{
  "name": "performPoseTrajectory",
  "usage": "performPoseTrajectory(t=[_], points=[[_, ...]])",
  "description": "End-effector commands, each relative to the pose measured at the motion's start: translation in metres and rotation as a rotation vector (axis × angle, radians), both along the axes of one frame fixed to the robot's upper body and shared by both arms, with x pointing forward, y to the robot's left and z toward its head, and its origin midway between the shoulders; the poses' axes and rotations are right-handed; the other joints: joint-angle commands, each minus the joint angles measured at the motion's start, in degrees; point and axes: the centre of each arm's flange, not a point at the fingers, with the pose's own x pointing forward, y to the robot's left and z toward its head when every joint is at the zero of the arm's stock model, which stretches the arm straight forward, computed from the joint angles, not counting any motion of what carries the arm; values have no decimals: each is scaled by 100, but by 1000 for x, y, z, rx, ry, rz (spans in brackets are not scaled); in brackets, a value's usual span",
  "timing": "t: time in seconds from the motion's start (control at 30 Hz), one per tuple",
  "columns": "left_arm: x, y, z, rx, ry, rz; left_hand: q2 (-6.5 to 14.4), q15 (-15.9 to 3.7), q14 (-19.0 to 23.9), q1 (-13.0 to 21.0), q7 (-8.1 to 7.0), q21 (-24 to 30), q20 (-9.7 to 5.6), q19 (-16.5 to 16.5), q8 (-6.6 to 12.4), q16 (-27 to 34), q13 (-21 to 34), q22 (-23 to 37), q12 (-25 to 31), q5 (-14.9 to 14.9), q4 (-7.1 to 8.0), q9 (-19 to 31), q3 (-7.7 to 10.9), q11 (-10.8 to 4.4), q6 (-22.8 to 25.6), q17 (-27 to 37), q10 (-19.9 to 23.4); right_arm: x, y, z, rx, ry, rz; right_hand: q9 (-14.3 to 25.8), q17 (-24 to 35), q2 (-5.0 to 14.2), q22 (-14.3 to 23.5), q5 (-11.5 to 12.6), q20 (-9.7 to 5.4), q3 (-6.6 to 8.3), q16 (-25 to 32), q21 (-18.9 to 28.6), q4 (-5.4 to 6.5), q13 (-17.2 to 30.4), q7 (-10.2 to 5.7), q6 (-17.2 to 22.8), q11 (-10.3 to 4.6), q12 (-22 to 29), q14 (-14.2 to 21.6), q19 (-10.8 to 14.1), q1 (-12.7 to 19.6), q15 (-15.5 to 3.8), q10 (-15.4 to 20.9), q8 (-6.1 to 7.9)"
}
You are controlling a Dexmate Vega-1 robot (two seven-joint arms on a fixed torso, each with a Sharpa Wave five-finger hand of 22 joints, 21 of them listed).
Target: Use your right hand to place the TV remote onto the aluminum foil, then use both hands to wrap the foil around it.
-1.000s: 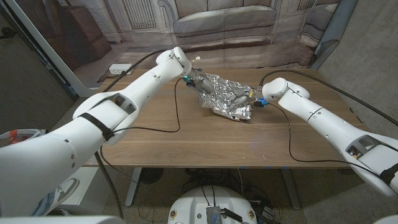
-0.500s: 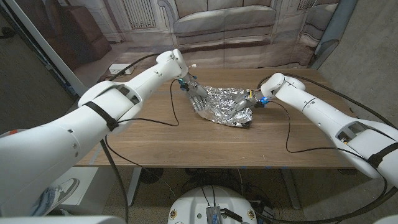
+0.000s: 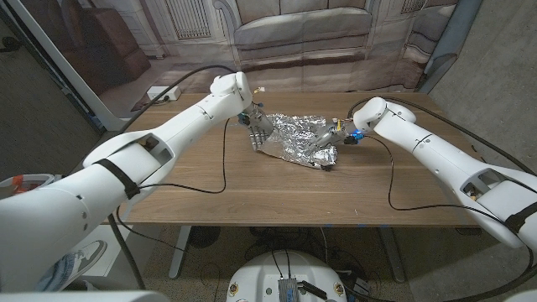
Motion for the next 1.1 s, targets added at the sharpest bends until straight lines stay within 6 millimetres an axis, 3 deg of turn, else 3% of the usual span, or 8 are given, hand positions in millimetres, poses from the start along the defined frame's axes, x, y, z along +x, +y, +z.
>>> performPoseTrajectory(t=[0.03, 0.23, 0.37, 0.47, 0.63, 0.7, 0.8, 1.1], points=[[-49, -21, 13, -4, -269, -64, -7, 129, -326, -57, 66, -113, 115, -256, -37, -28, 21, 18, -73, 34, 30, 10, 24, 98, -249, 22, -273, -27, -4, 5, 12, -98, 0, 10, -14, -50, 11, 32, 531, -72, -13, -244, -11, 24, 91, -697, 699, 19, -1926, -905, -221, 1175, -1179, -16], [-75, -25, 9, 23, -410, -73, -31, 274, -852, -88, 13, -198, 197, -455, -37, -31, 9, 33, -116, 34, 14, 6, 28, 103, -442, 31, -644, -35, -5, 4, 18, -125, 6, 0, -25, -127, 4, 34, 737, -164, -3, -450, 19, 27, 138, -1257, 788, 36, -2482, -1400, -457, 1313, -1649, -23], [-86, -22, 8, -9, -437, -81, -61, 277, -1025, -127, -51, -177, 246, -404, -34, -16, 6, 41, -130, 29, 20, 5, 5, 133, -508, 42, -835, -39, -5, 4, 12, -136, 12, -13, -53, -187, -6, 49, 854, -238, -23, -748, 30, 23, 169, -1510, 847, 56, -3091, -2049, -647, 1448, -1976, 21], [-95, -19, 8, -27, -491, -74, -56, 421, -1318, -193, -42, -138, 300, -316, -77, -9, -10, 53, -165, 32, 49, 7, -22, 251, -748, 75, -1220, -44, -4, 4, 17, -151, 17, -23, -62, -177, -9, 54, 978, -271, -28, -933, 49, 21, 215, -1779, 934, 13, -3505, -2424, -766, 1554, -2349, -3], [-111, -15, 3, -38, -624, -53, -90, 651, -2305, -258, -61, -379, 389, -971, -96, -32, -56, 76, -154, 35, 24, 18, -72, 313, -1303, 112, -1981, -53, -4, 2, 43, -215, 18, -30, -72, -199, -9, 48, 1067, -341, -18, -1188, 73, 22, 321, -2212, 1028, 17, -4032, -2908, -957, 1699, -2838, -6], [-117, -15, 0, -40, -683, -38, -104, 740, -2802, -242, -81, -546, 457, -1422, -78, -39, -79, 86, -133, 40, -24, 21, -80, 305, -1513, 112, -2244, -57, -5, 1, 60, -247, 14, -31, -74, -203, -7, 49, 1088, -354, -12, -1237, 74, 22, 364, -2330, 1032, 9, -4142, -2994, -992, 1708, -2975, -13], [-121, -14, -4, -47, -736, -26, -126, 740, -3159, -209, -149, -676, 568, -1772, -54, -29, -101, 90, -118, 42, -83, 21, -82, 301, -1635, 103, -2461, -63, -6, -2, 93, -290, 9, -33, -76, -207, -6, 50, 1082, -362, -1, -1260, 72, 22, 382, -2423, 1037, 14, -4185, -3028, -1012, 1704, -3039, -22], [-127, -15, -18, -27, -841, 0, -181, 679, -3546, -201, -194, -842, 616, -2212, -32, -26, -129, 83, -113, 38, -142, 16, -111, 265, -1728, 82, -2709, -80, -12, -12, 213, -429, -9, -36, -78, -232, -6, 50, 1092, -387, 17, -1311, 70, 20, 396, -2565, 1042, 35, -4236, -3106, -1059, 1680, -3106, -24]])
